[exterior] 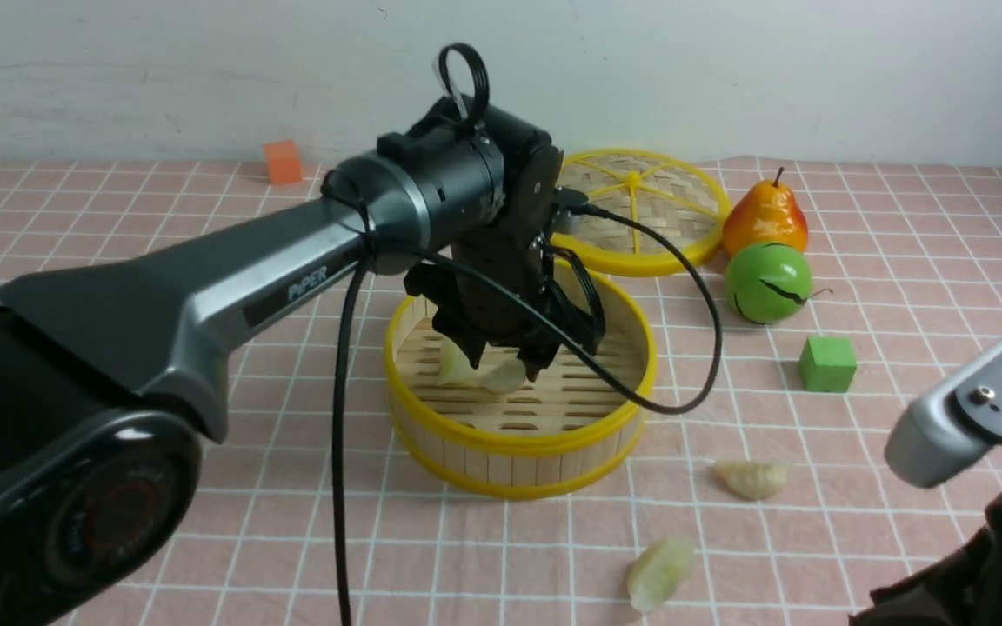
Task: Put the dumplings into the steamer on the table with the pink tablecloth.
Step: 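Reach for and grasp a dumpling lying on the table beside the steamer, then place the dumpling in the bamboo steamer basket with the right gripper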
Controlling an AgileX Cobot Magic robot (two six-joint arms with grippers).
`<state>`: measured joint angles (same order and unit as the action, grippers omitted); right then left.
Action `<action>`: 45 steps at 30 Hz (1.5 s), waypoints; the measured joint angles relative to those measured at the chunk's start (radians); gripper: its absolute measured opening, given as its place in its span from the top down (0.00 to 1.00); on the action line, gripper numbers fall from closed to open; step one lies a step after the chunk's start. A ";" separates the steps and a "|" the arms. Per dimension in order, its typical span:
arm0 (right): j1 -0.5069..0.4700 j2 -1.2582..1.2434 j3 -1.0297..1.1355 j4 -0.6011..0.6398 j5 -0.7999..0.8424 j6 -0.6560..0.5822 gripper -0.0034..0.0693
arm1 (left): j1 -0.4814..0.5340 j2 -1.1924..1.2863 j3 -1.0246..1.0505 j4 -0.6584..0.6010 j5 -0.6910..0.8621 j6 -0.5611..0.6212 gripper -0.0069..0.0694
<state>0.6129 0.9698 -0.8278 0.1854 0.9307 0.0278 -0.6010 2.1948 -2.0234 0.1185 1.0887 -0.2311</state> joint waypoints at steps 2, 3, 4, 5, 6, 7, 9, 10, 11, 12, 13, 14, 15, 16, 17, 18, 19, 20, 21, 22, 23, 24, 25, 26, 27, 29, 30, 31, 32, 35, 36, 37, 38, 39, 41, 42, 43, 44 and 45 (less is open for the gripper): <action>0.000 0.033 -0.005 -0.042 -0.022 0.042 0.65 | 0.000 -0.062 0.000 -0.007 0.027 0.022 0.33; 0.000 0.050 -0.010 -0.062 -0.030 0.061 0.62 | 0.000 -0.102 0.000 -0.012 0.041 0.029 0.33; 0.000 0.075 -0.018 -0.076 -0.040 0.075 0.59 | 0.000 -0.144 0.000 -0.015 0.059 0.036 0.33; 0.000 0.103 -0.027 -0.085 -0.052 0.085 0.55 | 0.000 -0.188 0.000 -0.015 0.079 0.042 0.33; 0.000 0.126 -0.035 -0.089 -0.064 0.090 0.51 | 0.000 -0.232 0.000 -0.015 0.099 0.047 0.34; 0.000 0.159 -0.045 -0.092 -0.080 0.094 0.46 | 0.000 -0.266 0.000 -0.016 0.120 0.048 0.35; 0.000 0.201 -0.057 -0.092 -0.096 0.096 0.41 | 0.000 -0.317 0.000 -0.019 0.136 0.049 0.37; 0.000 0.269 -0.071 -0.092 -0.131 0.097 0.35 | 0.000 -0.380 0.000 -0.020 0.153 0.050 0.42; 0.000 0.309 -0.078 -0.091 -0.154 0.100 0.31 | 0.000 -0.418 0.000 -0.021 0.157 0.050 0.45; 0.000 0.341 -0.082 -0.090 -0.174 0.106 0.28 | 0.000 -0.454 0.003 -0.021 0.157 0.050 0.49; 0.000 0.381 -0.086 -0.087 -0.202 0.118 0.26 | 0.000 -0.493 0.013 -0.023 0.157 0.050 0.53; 0.000 0.421 -0.090 -0.087 -0.232 0.131 0.23 | 0.000 -0.532 0.029 -0.029 0.157 0.050 0.58; 0.000 0.460 -0.093 -0.087 -0.262 0.150 0.21 | 0.000 -0.572 0.050 -0.035 0.157 0.050 0.62; 0.000 0.468 -0.092 -0.087 -0.274 0.153 0.21 | 0.000 -0.581 0.061 -0.039 0.157 0.050 0.63; 0.000 0.528 -0.096 -0.087 -0.318 0.184 0.19 | 0.000 -0.648 0.103 -0.054 0.157 0.050 0.71; 0.000 0.565 -0.096 -0.087 -0.347 0.205 0.18 | 0.000 -0.693 0.139 -0.067 0.157 0.050 0.75; 0.000 0.579 -0.097 -0.087 -0.358 0.208 0.18 | 0.000 -0.702 0.155 -0.069 0.157 0.050 0.77; 0.000 0.621 -0.097 -0.089 -0.389 0.237 0.18 | 0.000 -0.765 0.206 -0.090 0.157 0.050 0.81; 0.000 0.667 -0.097 -0.091 -0.419 0.262 0.18 | 0.000 -0.821 0.272 -0.105 0.157 0.050 0.85; 0.000 0.685 -0.097 -0.093 -0.431 0.278 0.18 | 0.000 -0.858 0.302 -0.118 0.157 0.050 0.88; 0.000 0.697 -0.097 -0.093 -0.439 0.282 0.18 | 0.000 -0.876 0.331 -0.118 0.157 0.050 0.89; 0.000 0.741 -0.101 -0.094 -0.463 0.307 0.18 | 0.000 -0.950 0.412 -0.127 0.157 0.050 0.92; 0.000 0.767 -0.108 -0.095 -0.474 0.318 0.18 | 0.000 -0.995 0.452 -0.131 0.157 0.050 0.93; 0.000 0.789 -0.118 -0.100 -0.476 0.327 0.18 | 0.000 -1.038 0.502 -0.133 0.157 0.050 0.93; 0.000 0.801 -0.133 -0.103 -0.482 0.332 0.18 | 0.000 -1.080 0.549 -0.134 0.157 0.050 0.93; 0.000 0.816 -0.152 -0.105 -0.484 0.333 0.18 | 0.000 -1.127 0.603 -0.134 0.157 0.050 0.93; 0.000 0.831 -0.174 -0.110 -0.479 0.333 0.19 | 0.000 -1.177 0.660 -0.134 0.154 0.050 0.93; 0.000 0.842 -0.193 -0.111 -0.466 0.333 0.21 | 0.000 -1.216 0.710 -0.134 0.146 0.050 0.93; 0.000 0.847 -0.203 -0.114 -0.458 0.333 0.23 | 0.000 -1.239 0.735 -0.134 0.143 0.050 0.93; 0.000 0.857 -0.223 -0.127 -0.427 0.333 0.33 | 0.000 -1.293 0.792 -0.133 0.138 0.050 0.93; 0.000 0.861 -0.238 -0.144 -0.392 0.333 0.44 | 0.000 -1.327 0.822 -0.130 0.137 0.050 0.93; 0.000 0.864 -0.247 -0.150 -0.365 0.333 0.50 | 0.000 -1.340 0.837 -0.129 0.136 0.050 0.93; 0.002 0.866 -0.261 -0.164 -0.334 0.331 0.53 | 0.000 -1.355 0.850 -0.127 0.136 0.050 0.93; 0.004 0.867 -0.275 -0.177 -0.313 0.327 0.53 | 0.000 -1.366 0.857 -0.125 0.136 0.050 0.93; 0.012 0.868 -0.321 -0.214 -0.228 0.308 0.52 | 0.000 -1.387 0.876 -0.118 0.136 0.050 0.93; 0.017 0.868 -0.348 -0.229 -0.191 0.295 0.52 | 0.000 -1.394 0.880 -0.118 0.137 0.050 0.93; 0.018 0.868 -0.348 -0.231 -0.184 0.292 0.52 | 0.000 -1.395 0.879 -0.118 0.137 0.050 0.93; 0.024 0.864 -0.397 -0.251 -0.136 0.266 0.52 | 0.000 -1.404 0.881 -0.118 0.137 0.050 0.93; 0.028 0.861 -0.432 -0.254 -0.105 0.249 0.52 | 0.000 -1.406 0.882 -0.118 0.137 0.050 0.93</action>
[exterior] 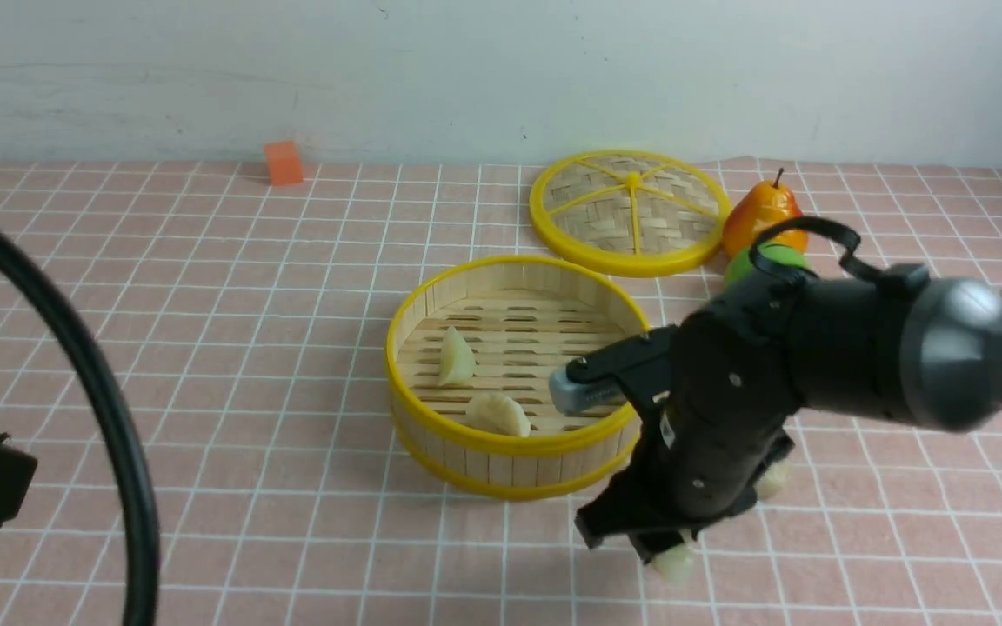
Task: Put the dumplings into the steamer on the table with the pink tablecloth.
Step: 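Place the dumpling in the bamboo steamer basket with the right gripper, then reach for and grasp a dumpling lying on the table beside the steamer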
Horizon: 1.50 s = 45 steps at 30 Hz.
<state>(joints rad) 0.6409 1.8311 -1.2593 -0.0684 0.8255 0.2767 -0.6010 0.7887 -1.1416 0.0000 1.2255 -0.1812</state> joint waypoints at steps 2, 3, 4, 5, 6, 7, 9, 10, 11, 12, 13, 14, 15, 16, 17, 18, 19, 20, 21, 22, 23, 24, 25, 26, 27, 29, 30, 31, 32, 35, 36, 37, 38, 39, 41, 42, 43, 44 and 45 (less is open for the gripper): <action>0.003 -0.005 -0.080 -0.005 0.044 -0.040 0.52 | 0.000 -0.005 0.004 0.000 0.000 0.000 0.93; 0.003 -0.005 -0.114 -0.006 0.053 -0.058 0.52 | 0.000 -0.006 0.005 0.000 0.000 0.000 0.93; 0.003 -0.005 -0.155 -0.010 0.056 -0.070 0.52 | 0.000 -0.007 0.005 0.000 0.000 0.000 0.93; 0.003 -0.003 -0.194 -0.017 0.056 -0.079 0.52 | 0.000 -0.008 0.005 0.000 0.000 0.000 0.93; 0.003 0.003 -0.232 -0.025 0.049 -0.083 0.52 | 0.000 -0.008 0.005 0.000 -0.001 0.000 0.93; 0.001 0.010 -0.261 -0.027 0.040 -0.084 0.52 | 0.000 -0.008 0.005 0.000 -0.001 0.000 0.93; 0.000 0.046 -0.330 -0.034 -0.002 -0.086 0.52 | 0.000 -0.008 0.005 0.000 -0.001 0.000 0.93; -0.004 0.071 -0.356 -0.035 -0.022 -0.086 0.53 | 0.000 -0.008 0.006 0.000 -0.001 0.000 0.93; -0.006 0.093 -0.375 -0.035 -0.035 -0.086 0.53 | 0.000 -0.008 0.006 0.005 -0.001 0.000 0.93; -0.010 0.124 -0.396 -0.035 -0.051 -0.087 0.53 | 0.000 -0.008 0.006 0.006 -0.001 0.000 0.93; -0.014 0.157 -0.416 -0.035 -0.060 -0.087 0.53 | 0.000 -0.008 0.006 0.006 -0.001 0.000 0.93; -0.020 0.191 -0.434 -0.035 -0.064 -0.087 0.53 | 0.000 -0.008 0.006 0.007 0.000 0.000 0.93; -0.020 0.191 -0.434 -0.035 -0.064 -0.088 0.53 | 0.000 -0.008 0.006 0.007 0.000 0.000 0.93; -0.032 0.248 -0.462 -0.035 -0.065 -0.088 0.53 | 0.000 -0.008 0.006 0.007 0.003 0.000 0.93; -0.038 0.265 -0.468 -0.035 -0.065 -0.088 0.53 | 0.000 -0.008 0.006 0.007 0.007 0.000 0.93; -0.047 0.297 -0.479 -0.035 -0.063 -0.088 0.53 | 0.000 -0.008 0.006 0.007 0.014 0.000 0.93; -0.053 0.311 -0.482 -0.035 -0.063 -0.082 0.53 | 0.000 -0.008 0.006 0.006 0.019 0.000 0.93; -0.059 0.321 -0.483 -0.035 -0.063 -0.078 0.52 | 0.000 -0.008 0.006 0.006 0.021 0.000 0.93; -0.066 0.328 -0.483 -0.035 -0.062 -0.062 0.50 | 0.000 -0.008 0.006 0.000 0.021 -0.002 0.93; -0.071 0.328 -0.483 -0.034 -0.060 -0.051 0.48 | 0.000 -0.008 0.006 0.000 0.021 -0.005 0.93; -0.075 0.325 -0.488 -0.035 -0.053 -0.045 0.44 | 0.000 -0.008 0.006 0.000 0.021 -0.009 0.93; -0.080 0.317 -0.492 -0.035 -0.046 -0.040 0.40 | 0.000 -0.008 0.006 0.000 0.021 -0.013 0.93; -0.080 0.315 -0.493 -0.035 -0.046 -0.040 0.39 | 0.000 -0.008 0.006 0.000 0.021 -0.015 0.93; -0.081 0.290 -0.495 -0.035 -0.027 -0.042 0.33 | 0.000 -0.008 0.006 0.000 0.021 -0.020 0.93; -0.081 0.272 -0.495 -0.035 -0.014 -0.050 0.29 | 0.000 -0.008 0.006 0.000 0.021 -0.021 0.93; -0.081 0.208 -0.496 -0.035 0.031 -0.091 0.24 | 0.000 -0.008 0.006 0.000 0.021 -0.022 0.93; -0.081 0.175 -0.497 -0.035 0.055 -0.116 0.22 | 0.000 -0.008 0.006 0.000 0.021 -0.022 0.93; -0.081 0.141 -0.497 -0.035 0.079 -0.145 0.21 | 0.000 -0.008 0.006 0.000 0.021 -0.022 0.93; -0.082 0.128 -0.497 -0.035 0.089 -0.156 0.20 | 0.000 -0.008 0.006 0.000 0.021 -0.022 0.93; -0.108 0.024 -0.439 -0.035 0.134 -0.231 0.20 | 0.000 -0.008 0.006 0.000 0.021 -0.022 0.93; -0.119 -0.004 -0.400 -0.035 0.134 -0.240 0.19 | 0.000 -0.008 0.006 0.000 0.021 -0.022 0.93; -0.135 -0.029 -0.352 -0.035 0.131 -0.244 0.19 | 0.000 -0.008 0.006 0.000 0.021 -0.022 0.93; -0.145 -0.043 -0.321 -0.035 0.128 -0.247 0.19 | 0.000 -0.008 0.006 0.000 0.021 -0.022 0.93; -0.166 -0.067 -0.256 -0.035 0.121 -0.250 0.19 | 0.000 -0.008 0.006 0.000 0.021 -0.022 0.93; -0.200 -0.095 -0.152 -0.039 0.089 -0.256 0.19 | 0.000 -0.008 0.006 0.000 0.021 -0.022 0.93; -0.207 -0.097 -0.142 -0.039 0.085 -0.257 0.19 | 0.000 -0.008 0.006 0.000 0.021 -0.022 0.93; -0.229 -0.104 -0.079 -0.039 0.063 -0.271 0.19 | 0.000 -0.008 0.006 0.000 0.021 -0.022 0.93; -0.240 -0.104 -0.053 -0.039 0.050 -0.286 0.19 | 0.000 -0.008 0.006 0.000 0.021 -0.022 0.93; -0.254 -0.100 -0.023 -0.039 0.033 -0.316 0.19 | 0.000 -0.008 0.006 0.000 0.021 -0.022 0.93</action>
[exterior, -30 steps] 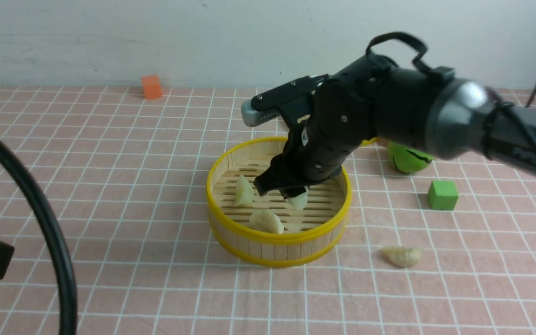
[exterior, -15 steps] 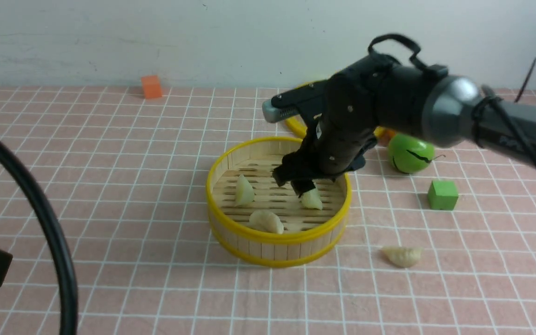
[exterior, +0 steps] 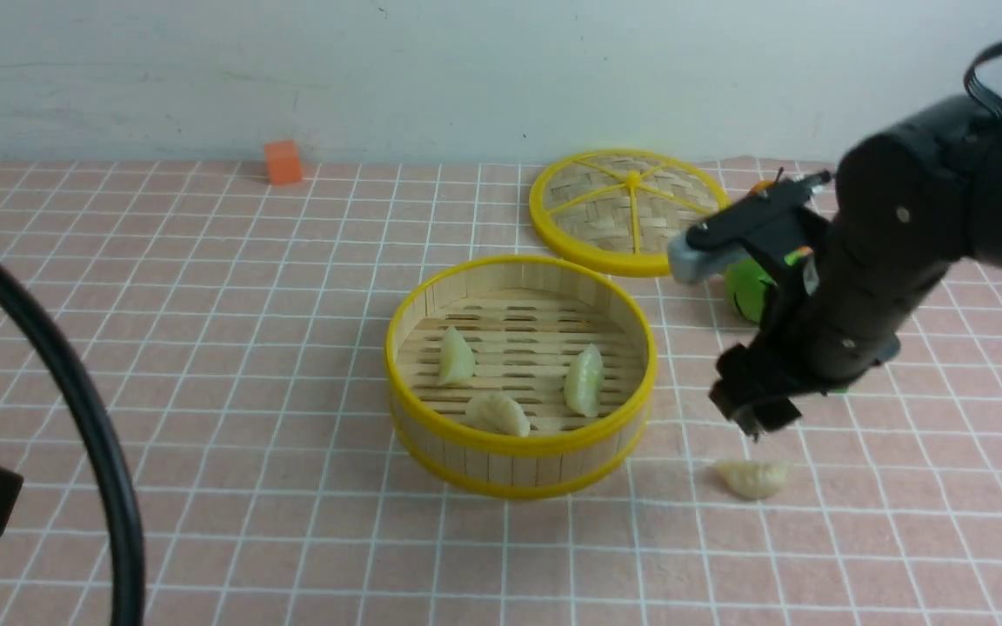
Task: Put the dumplings into the steamer on the table with the pink tablecloth.
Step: 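Reach for and grasp a dumpling lying on the table beside the steamer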
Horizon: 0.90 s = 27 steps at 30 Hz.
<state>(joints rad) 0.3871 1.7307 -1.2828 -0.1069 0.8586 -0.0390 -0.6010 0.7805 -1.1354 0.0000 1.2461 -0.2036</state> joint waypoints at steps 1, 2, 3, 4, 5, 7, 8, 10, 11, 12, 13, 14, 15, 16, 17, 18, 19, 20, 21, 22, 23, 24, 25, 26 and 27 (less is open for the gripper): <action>-0.009 0.007 0.016 0.000 -0.011 -0.028 0.19 | 0.000 0.000 0.000 0.000 0.000 0.000 0.93; -0.009 0.007 0.016 0.000 -0.011 -0.034 0.19 | 0.000 0.000 0.000 0.000 0.000 0.000 0.93; -0.018 0.020 0.027 0.000 -0.021 -0.079 0.19 | 0.000 0.000 0.000 0.000 0.000 0.000 0.93; -0.022 0.037 0.031 0.000 -0.034 -0.117 0.19 | 0.000 0.000 0.000 0.000 0.000 0.000 0.93; -0.024 0.048 0.031 0.000 -0.045 -0.146 0.19 | 0.000 0.000 0.000 -0.008 0.000 0.000 0.93; -0.025 0.077 0.031 0.007 -0.080 -0.196 0.19 | 0.000 0.000 0.000 -0.021 0.000 0.000 0.93; -0.025 0.092 0.031 0.011 -0.096 -0.217 0.19 | 0.000 0.000 0.000 -0.029 0.000 0.000 0.93; -0.025 0.113 0.031 0.013 -0.117 -0.239 0.19 | 0.000 0.000 0.000 -0.040 0.000 0.000 0.93; -0.025 0.130 0.031 0.014 -0.128 -0.258 0.19 | 0.000 0.000 0.000 -0.054 0.000 0.000 0.93; -0.025 0.136 0.031 0.014 -0.131 -0.262 0.19 | 0.000 0.000 0.000 -0.058 0.000 0.000 0.93; -0.025 0.159 0.031 0.014 -0.136 -0.275 0.19 | 0.000 0.000 0.000 -0.078 0.000 -0.001 0.93; -0.025 0.171 0.031 0.017 -0.137 -0.281 0.19 | 0.000 0.000 0.000 -0.090 0.000 -0.001 0.93; -0.025 0.183 0.031 0.020 -0.137 -0.288 0.21 | 0.000 0.000 0.000 -0.102 0.000 -0.001 0.93; -0.025 0.188 0.031 0.023 -0.137 -0.295 0.22 | 0.000 0.000 0.000 -0.111 0.000 -0.001 0.93; -0.025 0.194 0.031 0.026 -0.134 -0.305 0.24 | 0.000 0.000 0.000 -0.116 0.000 -0.001 0.93; -0.025 0.194 0.031 0.026 -0.134 -0.305 0.25 | 0.000 0.000 0.000 -0.118 0.000 -0.002 0.93; -0.025 0.195 0.031 0.031 -0.134 -0.317 0.28 | 0.000 0.000 0.000 -0.125 0.000 -0.002 0.93; -0.025 0.196 0.029 0.042 -0.128 -0.335 0.39 | 0.000 0.000 0.000 -0.129 0.000 -0.002 0.93; -0.025 0.196 0.027 0.042 -0.125 -0.336 0.42 | 0.000 0.000 0.000 -0.130 0.000 -0.002 0.93; -0.025 0.196 0.019 0.045 -0.109 -0.344 0.56 | 0.000 0.000 0.000 -0.131 0.000 -0.001 0.93; -0.025 0.196 0.018 0.045 -0.107 -0.345 0.58 | 0.000 0.000 0.000 -0.131 0.000 0.000 0.92; -0.025 0.196 0.008 0.045 -0.090 -0.347 0.72 | 0.000 0.000 0.000 -0.131 0.000 0.005 0.92; -0.025 0.196 -0.008 0.046 -0.065 -0.347 0.74 | 0.000 0.000 0.000 -0.131 0.000 0.013 0.92; -0.025 0.196 -0.011 0.046 -0.060 -0.347 0.74 | 0.000 0.000 0.000 -0.130 0.000 0.015 0.92; -0.025 0.196 -0.027 0.051 -0.036 -0.347 0.73 | 0.000 0.000 0.000 -0.130 0.000 0.022 0.92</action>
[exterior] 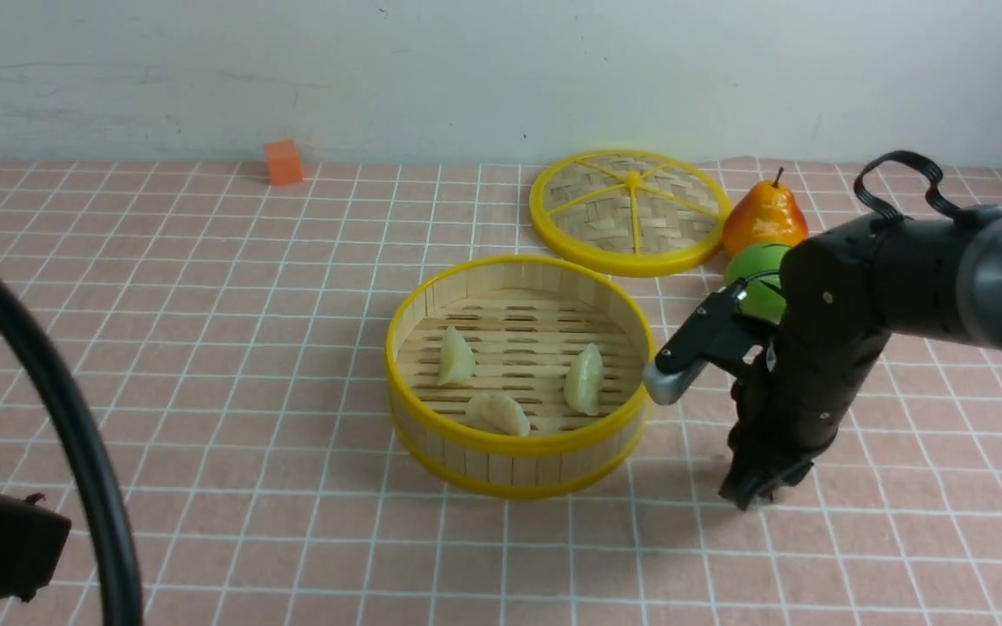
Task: Put the dumplings into the steamer on the table with the pink tablecloth.
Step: 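Reach for and grasp a dumpling lying on the table beside the steamer, then place the dumpling in the bamboo steamer basket with the right gripper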
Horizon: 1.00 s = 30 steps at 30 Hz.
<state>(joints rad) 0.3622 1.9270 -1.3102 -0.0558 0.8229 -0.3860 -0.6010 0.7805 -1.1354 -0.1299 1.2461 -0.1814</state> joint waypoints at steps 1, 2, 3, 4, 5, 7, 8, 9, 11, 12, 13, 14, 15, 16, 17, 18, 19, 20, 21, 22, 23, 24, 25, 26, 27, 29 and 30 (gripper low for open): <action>0.000 0.000 -0.012 0.005 0.017 0.000 0.73 | 0.000 0.000 0.000 0.001 0.000 0.004 0.92; 0.002 -0.001 -0.042 0.023 0.060 0.000 0.72 | 0.000 0.000 0.000 0.005 0.000 0.014 0.92; 0.007 -0.005 -0.068 0.040 0.090 0.000 0.72 | 0.000 0.000 0.000 0.008 0.000 0.022 0.92; 0.014 -0.012 -0.097 0.056 0.117 0.000 0.72 | 0.000 0.000 0.000 0.014 0.000 0.029 0.92; 0.025 -0.020 -0.128 0.088 0.138 0.001 0.72 | 0.000 0.000 0.000 0.021 0.000 0.035 0.92; 0.043 -0.028 -0.178 0.132 0.156 0.005 0.72 | 0.000 0.000 0.000 0.031 0.000 0.041 0.91; 0.071 -0.032 -0.240 0.221 0.155 0.012 0.72 | 0.000 0.000 0.000 0.051 -0.003 0.045 0.91; 0.074 -0.032 -0.247 0.221 0.154 0.012 0.72 | 0.000 0.000 0.000 0.053 -0.004 0.045 0.91; 0.114 -0.020 -0.323 0.335 0.090 0.015 0.72 | 0.000 0.000 0.000 0.078 -0.018 0.047 0.91; 0.121 -0.015 -0.334 0.357 0.069 0.016 0.72 | 0.000 0.000 0.000 0.081 -0.022 0.047 0.91; 0.122 -0.012 -0.337 0.362 0.062 0.016 0.72 | 0.000 0.000 0.000 0.081 -0.022 0.047 0.91; 0.133 0.012 -0.357 0.389 -0.001 0.024 0.72 | 0.000 0.000 0.000 0.085 -0.025 0.049 0.91; 0.136 0.032 -0.366 0.403 -0.039 0.034 0.72 | 0.000 0.000 0.000 0.085 -0.028 0.049 0.91; 0.139 0.055 -0.373 0.413 -0.077 0.045 0.72 | 0.000 0.000 0.000 0.086 -0.028 0.049 0.91; 0.139 0.074 -0.378 0.417 -0.105 0.062 0.72 | 0.000 0.000 0.000 0.087 -0.028 0.049 0.91; 0.139 0.100 -0.383 0.418 -0.134 0.076 0.72 | 0.000 0.000 0.000 0.089 -0.028 0.049 0.91; 0.139 0.120 -0.388 0.416 -0.156 0.085 0.72 | 0.000 0.000 0.000 0.089 -0.028 0.049 0.91; 0.139 0.146 -0.392 0.415 -0.179 0.098 0.72 | 0.000 0.000 0.000 0.089 -0.028 0.049 0.90; 0.139 0.174 -0.396 0.412 -0.204 0.108 0.72 | 0.000 0.000 0.003 0.089 -0.028 0.049 0.90; 0.138 0.192 -0.399 0.411 -0.214 0.113 0.72 | 0.000 -0.002 0.010 0.089 -0.028 0.049 0.90; 0.138 0.211 -0.403 0.411 -0.229 0.115 0.72 | 0.000 -0.004 0.021 0.089 -0.028 0.049 0.90; 0.138 0.227 -0.404 0.411 -0.246 0.117 0.72 | 0.000 -0.010 0.033 0.091 -0.029 0.049 0.90; 0.138 0.240 -0.404 0.411 -0.261 0.117 0.69 | 0.000 -0.018 0.053 0.095 -0.037 0.049 0.90; 0.138 0.246 -0.405 0.411 -0.268 0.117 0.67 | 0.000 -0.029 0.067 0.100 -0.045 0.049 0.90; 0.138 0.252 -0.405 0.412 -0.283 0.117 0.62 | 0.000 -0.050 0.108 0.109 -0.060 0.049 0.90; 0.138 0.254 -0.407 0.412 -0.287 0.117 0.54 | 0.000 -0.088 0.157 0.120 -0.084 0.049 0.90; 0.138 0.254 -0.409 0.412 -0.287 0.117 0.50 | 0.000 -0.118 0.196 0.130 -0.105 0.049 0.90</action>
<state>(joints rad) 0.4999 2.1813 -1.7190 0.3563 0.5363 -0.2686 -0.6010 0.6625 -0.9398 0.0000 1.1409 -0.1321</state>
